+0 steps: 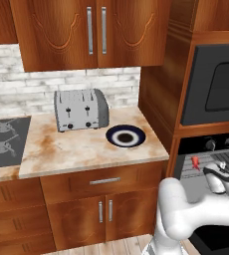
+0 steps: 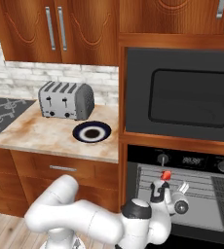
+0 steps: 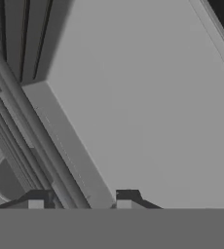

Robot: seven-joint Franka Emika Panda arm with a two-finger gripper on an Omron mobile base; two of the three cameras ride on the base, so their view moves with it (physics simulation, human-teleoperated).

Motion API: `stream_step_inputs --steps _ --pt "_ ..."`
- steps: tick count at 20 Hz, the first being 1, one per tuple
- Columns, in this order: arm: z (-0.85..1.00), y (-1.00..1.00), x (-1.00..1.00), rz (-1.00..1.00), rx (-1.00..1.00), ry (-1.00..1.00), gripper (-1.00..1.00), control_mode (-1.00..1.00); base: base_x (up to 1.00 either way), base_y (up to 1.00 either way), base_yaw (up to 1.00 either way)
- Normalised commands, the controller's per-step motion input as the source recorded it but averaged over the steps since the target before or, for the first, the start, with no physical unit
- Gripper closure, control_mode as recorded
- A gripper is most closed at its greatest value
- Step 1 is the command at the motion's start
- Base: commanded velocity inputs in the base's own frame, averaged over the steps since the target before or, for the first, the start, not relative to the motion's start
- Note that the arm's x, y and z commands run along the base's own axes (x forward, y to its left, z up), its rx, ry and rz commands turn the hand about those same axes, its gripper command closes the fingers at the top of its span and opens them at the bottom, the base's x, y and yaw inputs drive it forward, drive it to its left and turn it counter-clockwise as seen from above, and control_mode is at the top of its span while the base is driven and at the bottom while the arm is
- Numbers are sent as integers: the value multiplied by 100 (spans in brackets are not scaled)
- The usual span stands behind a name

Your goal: Take the fish from the oven and place it on the plate on the counter.

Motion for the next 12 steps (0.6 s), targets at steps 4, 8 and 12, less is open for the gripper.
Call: stream_step_inputs --steps 4,8,12 --pt "-74 -33 -98 0 1 4 100 -100 0 0 0" --pt "-77 -36 -100 0 1 5 100 -100 0 0 0" --pt "-85 -39 -100 0 3 5 100 -100 0 0 0"
